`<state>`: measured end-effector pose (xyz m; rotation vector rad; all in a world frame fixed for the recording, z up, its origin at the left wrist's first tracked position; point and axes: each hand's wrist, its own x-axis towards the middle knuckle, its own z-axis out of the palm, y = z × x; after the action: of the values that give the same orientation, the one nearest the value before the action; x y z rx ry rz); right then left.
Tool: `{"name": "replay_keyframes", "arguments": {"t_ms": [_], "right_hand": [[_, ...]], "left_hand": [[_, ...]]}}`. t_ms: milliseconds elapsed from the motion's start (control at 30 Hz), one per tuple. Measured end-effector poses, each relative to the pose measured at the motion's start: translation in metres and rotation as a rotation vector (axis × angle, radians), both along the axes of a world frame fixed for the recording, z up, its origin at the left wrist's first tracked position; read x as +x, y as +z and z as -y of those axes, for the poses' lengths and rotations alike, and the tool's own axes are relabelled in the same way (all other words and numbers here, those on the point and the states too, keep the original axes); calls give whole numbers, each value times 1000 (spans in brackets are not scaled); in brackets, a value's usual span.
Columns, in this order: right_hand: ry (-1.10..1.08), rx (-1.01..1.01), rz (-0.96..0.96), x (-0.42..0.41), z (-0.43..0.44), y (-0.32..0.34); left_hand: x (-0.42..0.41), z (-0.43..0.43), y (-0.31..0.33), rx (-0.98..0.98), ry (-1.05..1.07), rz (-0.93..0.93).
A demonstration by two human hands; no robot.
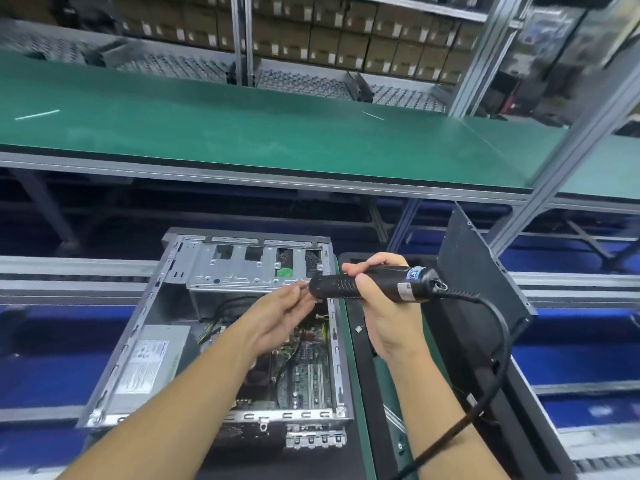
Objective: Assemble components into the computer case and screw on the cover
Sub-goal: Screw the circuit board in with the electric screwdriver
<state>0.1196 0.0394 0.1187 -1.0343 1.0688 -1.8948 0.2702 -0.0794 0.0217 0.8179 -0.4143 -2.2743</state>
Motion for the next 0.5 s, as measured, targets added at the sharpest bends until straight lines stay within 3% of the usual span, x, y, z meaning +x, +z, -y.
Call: {"name": "replay_keyframes", "arguments": {"t_ms": [167,333,500], "right_hand": [[58,25,-1,7,0,3],[76,38,-17,18,6,9],[82,21,-123,26,20,17]], "left_hand": [[15,3,-4,-132,-69,140],[26,-5,3,-612,-98,547],[34,-4,10,-953,-181,786]]}}
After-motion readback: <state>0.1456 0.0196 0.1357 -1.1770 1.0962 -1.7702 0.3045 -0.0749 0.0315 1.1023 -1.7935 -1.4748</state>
